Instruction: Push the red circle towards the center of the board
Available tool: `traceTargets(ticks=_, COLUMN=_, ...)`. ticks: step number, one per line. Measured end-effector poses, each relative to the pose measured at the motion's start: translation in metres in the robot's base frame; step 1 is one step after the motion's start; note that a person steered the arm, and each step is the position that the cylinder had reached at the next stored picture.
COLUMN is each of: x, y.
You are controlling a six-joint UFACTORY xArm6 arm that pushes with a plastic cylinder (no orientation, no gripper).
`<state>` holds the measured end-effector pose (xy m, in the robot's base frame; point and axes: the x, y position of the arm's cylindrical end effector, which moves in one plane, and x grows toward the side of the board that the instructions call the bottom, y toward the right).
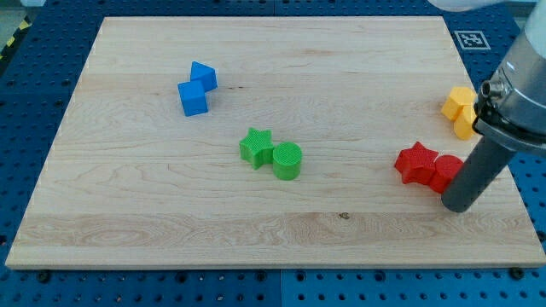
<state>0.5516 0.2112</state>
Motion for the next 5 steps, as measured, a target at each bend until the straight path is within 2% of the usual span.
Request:
traceTargets(ticks=3, x=-0.039, y=0.000)
traceTargets(ticks=5, x=-0.041, y=0.009)
